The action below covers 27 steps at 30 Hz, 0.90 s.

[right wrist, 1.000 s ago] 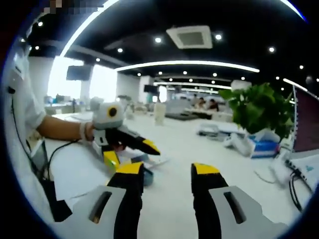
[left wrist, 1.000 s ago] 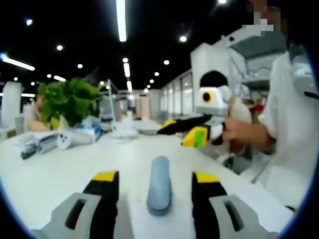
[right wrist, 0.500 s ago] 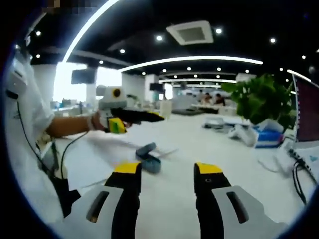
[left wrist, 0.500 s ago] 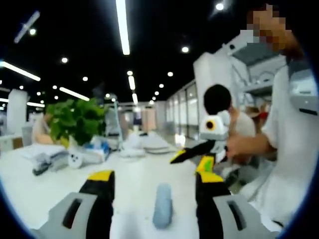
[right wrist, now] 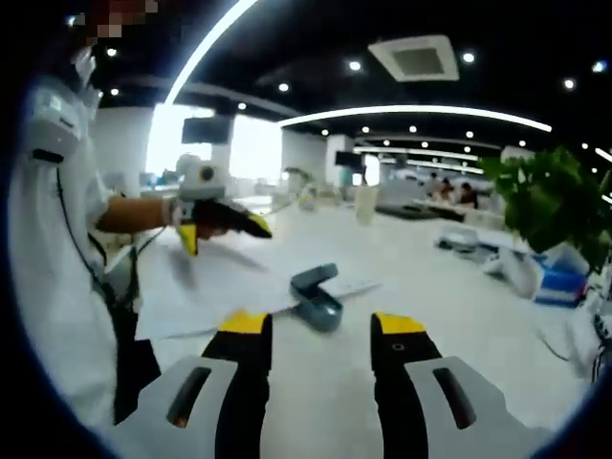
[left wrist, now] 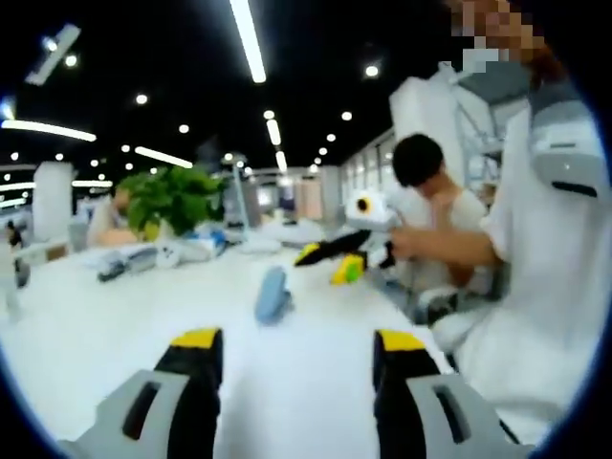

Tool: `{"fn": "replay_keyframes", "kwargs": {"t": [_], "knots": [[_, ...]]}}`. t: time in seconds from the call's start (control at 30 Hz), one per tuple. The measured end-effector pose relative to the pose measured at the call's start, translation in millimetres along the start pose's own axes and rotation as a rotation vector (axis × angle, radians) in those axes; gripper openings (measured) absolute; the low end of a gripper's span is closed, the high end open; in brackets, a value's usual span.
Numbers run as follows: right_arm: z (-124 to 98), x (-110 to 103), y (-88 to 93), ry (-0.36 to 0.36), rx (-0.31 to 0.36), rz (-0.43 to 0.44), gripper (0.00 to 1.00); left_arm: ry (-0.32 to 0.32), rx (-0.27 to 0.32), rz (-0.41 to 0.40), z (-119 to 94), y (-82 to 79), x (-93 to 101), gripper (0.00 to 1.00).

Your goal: Pick up the paper insert the paper into the punch align the paper edges press the punch to punch holes

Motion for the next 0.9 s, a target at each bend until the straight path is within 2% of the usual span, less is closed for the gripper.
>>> {"fn": "replay_keyframes", "kwargs": {"t": [0.1,0.27,0.4,0.63,0.8,0.9], "knots": [[10,5,6.8,-0.054,-0.03,-0.024,0.44,0.02,-0.012,-0.029,-2,9.8,1.7,0.58],[20,13,12.2,-0.105,-0.026,0.026,0.45,0.006,-0.021,-0.015,0,14.6,-1.7,0.58],[24,12,11.1,-0.168,-0.019,0.062,0.45,-0.028,-0.13,0.038,2,34.6,-6.3,0.56],[28,13,11.5,-0.246,-0.05,0.054,0.46,-0.028,-0.124,0.013,0,31.2,-6.7,0.54],[34,13,3.9,-0.27,-0.039,0.046,0.45,-0.029,-0.125,0.007,1,31.3,-6.0,0.54],[40,10,10.5,-0.31,-0.064,0.022,0.45,-0.027,-0.124,0.004,1,31.0,-5.7,0.53]]}}
Point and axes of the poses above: the point that each gripper's makers call its tool centre point, and the gripper's own axes: z roughly forward along the fingers, x roughly to its right, y roughly out of its underside, the point moved 3 cm from there along -z, roughly backward along the fingers, and after that the axes turned 1 degree about z, right-handed, at the moved point
